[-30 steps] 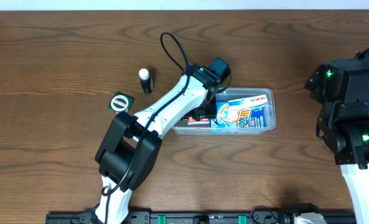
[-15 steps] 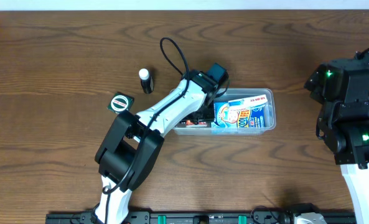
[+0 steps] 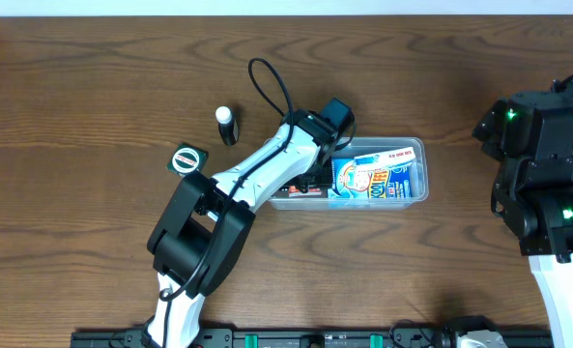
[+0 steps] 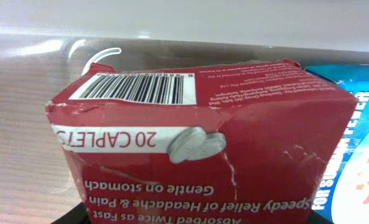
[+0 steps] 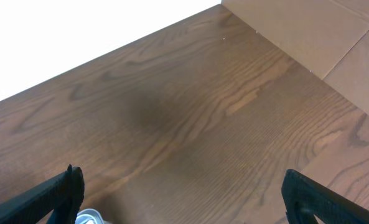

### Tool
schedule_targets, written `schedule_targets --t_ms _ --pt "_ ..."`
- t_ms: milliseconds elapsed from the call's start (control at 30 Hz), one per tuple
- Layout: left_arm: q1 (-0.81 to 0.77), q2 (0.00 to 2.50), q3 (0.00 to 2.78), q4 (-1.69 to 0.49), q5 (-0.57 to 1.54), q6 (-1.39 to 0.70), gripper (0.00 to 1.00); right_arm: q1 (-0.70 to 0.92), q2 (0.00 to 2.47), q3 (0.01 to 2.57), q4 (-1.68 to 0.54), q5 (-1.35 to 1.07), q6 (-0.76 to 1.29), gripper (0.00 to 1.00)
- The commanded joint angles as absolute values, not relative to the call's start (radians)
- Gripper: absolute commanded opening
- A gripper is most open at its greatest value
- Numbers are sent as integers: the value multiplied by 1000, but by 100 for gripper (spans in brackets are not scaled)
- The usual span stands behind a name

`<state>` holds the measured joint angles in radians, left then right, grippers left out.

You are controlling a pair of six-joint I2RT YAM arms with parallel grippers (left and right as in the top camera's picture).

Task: Pack container
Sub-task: 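Lower the red box into the container beside the blue box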

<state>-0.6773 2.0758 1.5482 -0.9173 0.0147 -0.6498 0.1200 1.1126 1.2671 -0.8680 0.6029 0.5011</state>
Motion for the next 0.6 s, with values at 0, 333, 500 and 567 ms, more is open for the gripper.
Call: schedule_targets --t_ms 0,333,500,567 --pt "-680 2093 1527 -929 15 -617 57 110 1115 1279 -869 624 512 99" --pt "-680 2093 1527 -921 18 -591 57 110 1115 1279 -869 624 512 99" --pt "-680 2093 1527 -916 19 -591 57 110 1115 1279 -869 624 512 99" --pt "-680 2093 1527 -913 27 -591 57 110 1115 1279 -869 624 512 99"
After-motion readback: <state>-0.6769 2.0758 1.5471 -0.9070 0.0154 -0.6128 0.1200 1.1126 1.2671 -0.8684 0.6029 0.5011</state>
